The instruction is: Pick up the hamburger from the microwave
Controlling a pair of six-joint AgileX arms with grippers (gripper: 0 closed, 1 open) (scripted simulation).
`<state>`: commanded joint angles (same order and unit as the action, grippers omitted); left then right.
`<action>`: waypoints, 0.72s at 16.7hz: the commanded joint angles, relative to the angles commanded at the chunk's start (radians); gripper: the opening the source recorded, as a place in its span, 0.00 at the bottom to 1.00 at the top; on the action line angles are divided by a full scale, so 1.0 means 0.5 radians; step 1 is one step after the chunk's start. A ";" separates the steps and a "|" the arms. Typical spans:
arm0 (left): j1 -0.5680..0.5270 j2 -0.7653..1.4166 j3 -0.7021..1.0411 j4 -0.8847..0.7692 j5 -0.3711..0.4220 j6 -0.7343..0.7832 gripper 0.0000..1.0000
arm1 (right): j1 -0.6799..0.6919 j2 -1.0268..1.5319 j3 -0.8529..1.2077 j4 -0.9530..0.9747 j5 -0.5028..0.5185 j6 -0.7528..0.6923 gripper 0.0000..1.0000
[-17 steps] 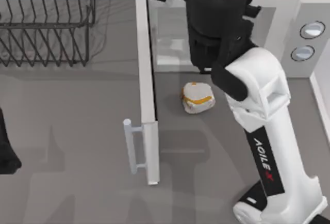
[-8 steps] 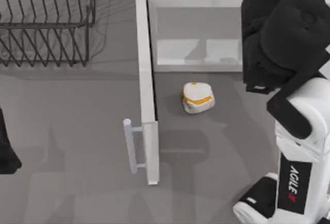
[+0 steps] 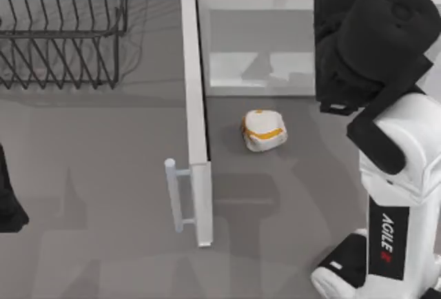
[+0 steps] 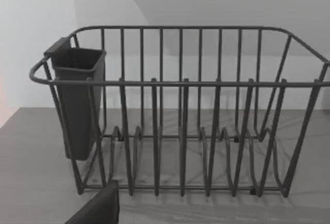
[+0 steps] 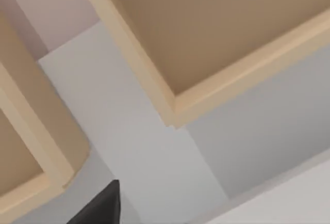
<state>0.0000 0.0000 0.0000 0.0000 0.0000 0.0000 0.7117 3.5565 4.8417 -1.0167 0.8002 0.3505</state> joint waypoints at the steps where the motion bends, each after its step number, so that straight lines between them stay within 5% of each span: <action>1: 0.000 0.000 0.000 0.000 0.000 0.000 1.00 | 0.000 -0.026 -0.079 0.065 -0.009 -0.004 1.00; 6: 0.000 0.000 0.000 0.000 0.000 0.000 1.00 | -0.003 -0.227 -0.774 0.565 -0.079 -0.030 1.00; 12: 0.000 0.000 0.000 0.000 0.000 0.000 1.00 | -0.027 -0.593 -2.219 1.382 -0.190 -0.072 1.00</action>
<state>0.0000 0.0000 0.0000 0.0000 0.0000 0.0000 0.6984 3.2602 3.7320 -0.3257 0.7054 0.3145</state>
